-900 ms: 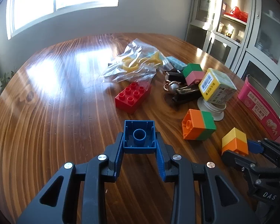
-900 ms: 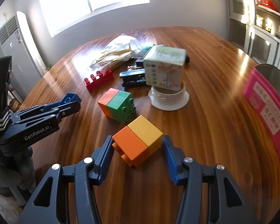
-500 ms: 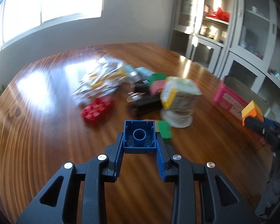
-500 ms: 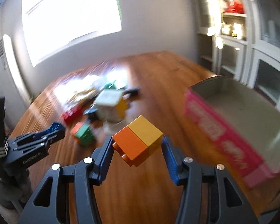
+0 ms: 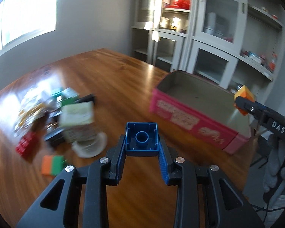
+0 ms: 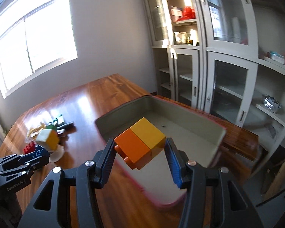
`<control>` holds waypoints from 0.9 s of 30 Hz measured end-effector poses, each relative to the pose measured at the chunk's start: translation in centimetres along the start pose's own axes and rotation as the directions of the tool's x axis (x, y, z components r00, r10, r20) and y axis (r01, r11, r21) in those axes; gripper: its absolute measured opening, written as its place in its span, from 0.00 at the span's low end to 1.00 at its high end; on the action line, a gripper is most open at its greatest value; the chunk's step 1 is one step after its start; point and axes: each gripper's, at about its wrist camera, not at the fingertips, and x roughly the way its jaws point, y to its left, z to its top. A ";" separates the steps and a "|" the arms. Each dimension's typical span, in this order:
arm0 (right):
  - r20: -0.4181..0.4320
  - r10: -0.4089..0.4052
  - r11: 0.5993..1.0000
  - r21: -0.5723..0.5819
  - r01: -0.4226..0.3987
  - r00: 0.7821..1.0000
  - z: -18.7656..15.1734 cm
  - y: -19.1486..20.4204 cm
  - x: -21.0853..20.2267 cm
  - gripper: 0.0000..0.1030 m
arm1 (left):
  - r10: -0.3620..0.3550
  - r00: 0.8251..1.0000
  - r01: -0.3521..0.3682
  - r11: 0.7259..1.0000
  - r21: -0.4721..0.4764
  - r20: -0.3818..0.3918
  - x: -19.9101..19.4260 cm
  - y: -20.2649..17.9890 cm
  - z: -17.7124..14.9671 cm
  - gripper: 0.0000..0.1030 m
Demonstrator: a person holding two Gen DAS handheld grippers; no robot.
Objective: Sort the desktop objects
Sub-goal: 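Carry the blue brick in the left tool while the right carries the orange-yellow brick, then open both tools to drop the bricks into the pink box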
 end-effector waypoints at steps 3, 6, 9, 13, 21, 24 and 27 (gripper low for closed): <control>-0.005 -0.004 1.000 0.002 0.004 1.000 0.3 -1.9 0.3 0.55 | -0.034 0.999 0.034 0.999 0.029 -0.005 1.0 -1.9 1.1 0.33; -0.017 -0.003 1.000 0.011 0.003 1.000 0.7 -3.5 1.0 0.55 | -0.068 0.998 0.068 0.996 0.055 -0.011 2.1 -3.8 2.3 0.33; -0.027 -0.001 1.000 0.011 0.001 1.000 1.2 -4.8 1.7 0.55 | -0.104 0.994 0.105 0.992 0.066 -0.022 3.6 -5.4 3.5 0.33; -0.037 -0.009 1.000 -0.004 0.009 0.999 1.8 -5.5 2.4 0.55 | -0.147 0.989 0.149 0.986 0.078 -0.033 5.3 -6.8 5.0 0.33; -0.047 -0.030 0.999 -0.011 0.030 0.998 2.3 -6.3 3.4 0.55 | -0.200 0.977 0.205 0.976 0.079 -0.070 8.8 -8.2 6.7 0.33; -0.047 -0.033 0.999 0.007 0.033 0.998 2.4 -6.8 3.8 0.61 | -0.233 0.969 0.240 0.967 0.084 -0.077 9.7 -8.8 7.2 0.35; -0.038 -0.037 0.999 0.028 0.038 0.999 2.4 -7.2 4.0 0.74 | -0.283 0.952 0.291 0.955 0.062 -0.115 10.3 -8.6 7.3 0.62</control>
